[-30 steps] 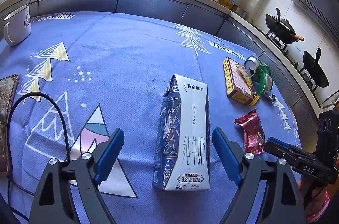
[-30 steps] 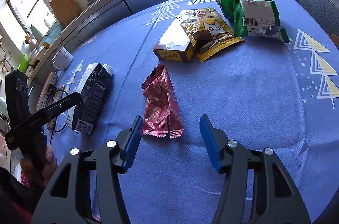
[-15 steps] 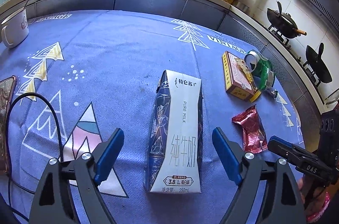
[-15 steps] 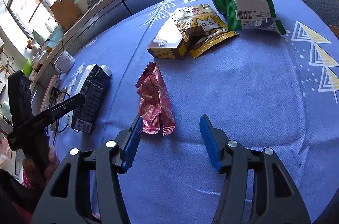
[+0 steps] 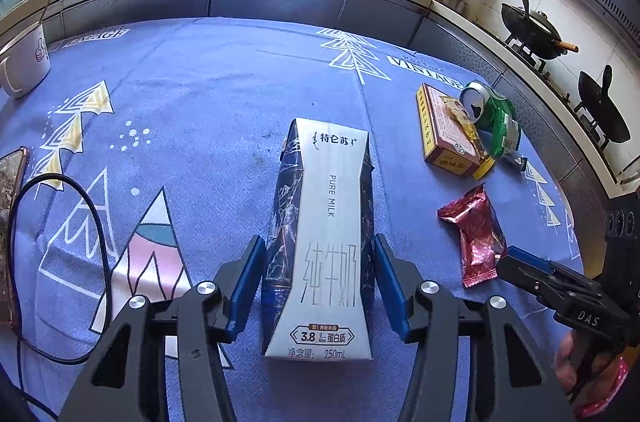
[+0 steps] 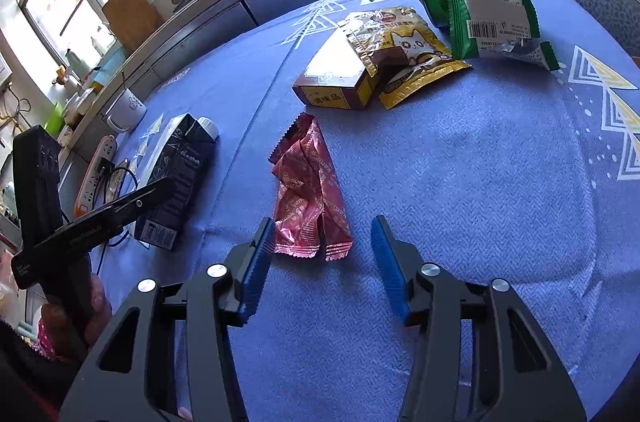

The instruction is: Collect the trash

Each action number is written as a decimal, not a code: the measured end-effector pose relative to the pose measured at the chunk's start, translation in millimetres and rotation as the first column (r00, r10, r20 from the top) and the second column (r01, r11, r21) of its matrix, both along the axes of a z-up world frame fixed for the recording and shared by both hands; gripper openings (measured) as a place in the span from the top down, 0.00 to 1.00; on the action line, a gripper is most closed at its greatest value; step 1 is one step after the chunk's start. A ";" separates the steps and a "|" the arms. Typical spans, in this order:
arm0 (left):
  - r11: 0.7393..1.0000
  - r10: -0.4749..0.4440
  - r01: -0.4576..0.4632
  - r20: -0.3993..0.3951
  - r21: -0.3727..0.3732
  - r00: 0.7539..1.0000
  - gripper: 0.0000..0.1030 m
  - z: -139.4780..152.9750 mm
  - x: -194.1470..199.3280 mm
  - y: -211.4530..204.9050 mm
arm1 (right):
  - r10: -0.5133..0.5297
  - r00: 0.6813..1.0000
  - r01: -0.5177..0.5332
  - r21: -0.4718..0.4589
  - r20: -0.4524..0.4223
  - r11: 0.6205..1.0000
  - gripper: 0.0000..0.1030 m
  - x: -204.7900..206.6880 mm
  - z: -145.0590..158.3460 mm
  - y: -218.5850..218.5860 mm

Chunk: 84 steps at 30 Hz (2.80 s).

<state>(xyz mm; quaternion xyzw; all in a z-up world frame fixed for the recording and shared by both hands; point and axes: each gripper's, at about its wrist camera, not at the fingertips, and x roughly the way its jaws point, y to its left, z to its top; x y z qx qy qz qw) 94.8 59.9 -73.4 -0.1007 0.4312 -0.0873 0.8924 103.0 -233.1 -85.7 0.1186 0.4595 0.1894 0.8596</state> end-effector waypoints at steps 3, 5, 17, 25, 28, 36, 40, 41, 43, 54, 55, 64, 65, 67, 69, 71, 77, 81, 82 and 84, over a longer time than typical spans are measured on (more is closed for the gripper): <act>1.000 -0.005 0.005 0.004 -0.001 1.000 0.49 2.0 -1.0 -0.7 | 0.010 1.000 -0.010 0.000 0.002 1.000 0.85 0.1 -0.2 1.9; 1.000 -0.008 0.009 0.004 -0.013 1.000 0.50 4.3 -1.9 -0.4 | 0.014 1.000 -0.014 0.000 0.013 1.000 0.94 -1.2 1.6 2.4; 0.992 -0.072 0.073 0.015 -0.103 0.997 0.51 26.2 -4.8 -20.4 | -0.034 0.996 0.031 0.036 0.080 0.999 0.98 -12.8 17.6 -24.4; 0.979 -0.171 0.174 0.031 -0.106 0.985 0.51 43.7 2.1 -65.1 | -0.126 0.986 0.117 0.085 0.108 0.989 0.98 -22.9 23.8 -69.6; 0.967 -0.232 0.235 0.039 -0.100 0.972 0.51 50.2 7.0 -94.1 | -0.175 0.978 0.164 0.106 0.112 0.981 0.98 -25.5 23.8 -93.8; 0.920 -0.380 0.379 0.007 -0.096 0.925 0.51 50.9 33.4 -182.9 | -0.330 0.938 0.309 0.171 0.106 0.935 0.98 -32.8 22.2 -166.8; 0.890 -0.446 0.445 0.016 -0.094 0.895 0.51 60.8 51.5 -233.7 | -0.410 0.903 0.385 0.184 0.124 0.904 0.98 -34.2 24.6 -207.3; 0.884 -0.458 0.458 0.020 -0.094 0.889 0.51 63.8 56.4 -245.0 | -0.432 0.893 0.406 0.190 0.127 0.894 0.98 -33.8 25.9 -217.8; 0.866 -0.489 0.490 0.033 -0.100 0.872 0.51 71.0 68.3 -275.6 | -0.489 0.862 0.458 0.203 0.138 0.865 0.98 -33.6 28.5 -245.0; 0.769 -0.627 0.624 0.024 -0.141 0.778 0.50 65.1 137.6 -457.8 | -0.673 0.731 0.649 0.186 0.114 0.737 0.92 8.9 15.4 -366.8; 0.767 -0.630 0.625 0.014 -0.145 0.777 0.50 59.7 145.2 -471.6 | -0.678 0.729 0.656 0.183 0.097 0.732 0.73 15.0 11.2 -372.7; 0.815 -0.575 0.564 -0.073 -0.129 0.815 0.23 32.4 168.9 -484.3 | -0.721 0.688 0.684 0.256 0.083 0.683 0.47 -9.9 -4.6 -375.0; 0.815 -0.576 0.566 -0.066 -0.127 0.815 0.23 34.4 166.2 -478.8 | -0.719 0.690 0.682 0.262 0.077 0.683 0.47 -13.8 -6.6 -372.4; 0.817 -0.573 0.566 -0.045 -0.114 0.818 0.23 39.8 155.6 -461.5 | -0.714 0.698 0.675 0.278 0.058 0.683 0.47 -20.4 -8.5 -365.0; 0.820 -0.570 0.565 -0.028 -0.096 0.821 0.23 42.5 142.6 -445.8 | -0.707 0.706 0.665 0.299 0.046 0.684 0.47 -26.2 -9.1 -355.0; 0.823 -0.567 0.565 -0.007 -0.062 0.824 0.23 43.9 125.0 -426.9 | -0.695 0.718 0.652 0.306 0.047 0.694 0.47 -31.5 -8.3 -343.1; 0.841 -0.540 0.540 0.009 0.030 0.841 0.23 37.3 78.6 -361.3 | -0.613 0.789 0.574 0.311 0.039 0.758 0.47 -28.7 -5.4 -292.0; 0.877 -0.478 0.477 0.000 0.057 0.879 0.23 28.1 57.9 -300.7 | -0.530 0.848 0.498 0.296 0.031 0.815 0.47 -12.0 -3.8 -248.5; 0.886 -0.460 0.459 -0.004 0.061 0.888 0.23 26.1 54.9 -286.0 | -0.508 0.861 0.479 0.295 0.026 0.827 0.47 -8.3 -4.6 -238.1; 0.908 -0.414 0.414 -0.010 0.069 0.910 0.23 22.1 49.1 -252.0 | -0.462 0.887 0.437 0.289 0.020 0.852 0.49 -0.6 -5.9 -215.3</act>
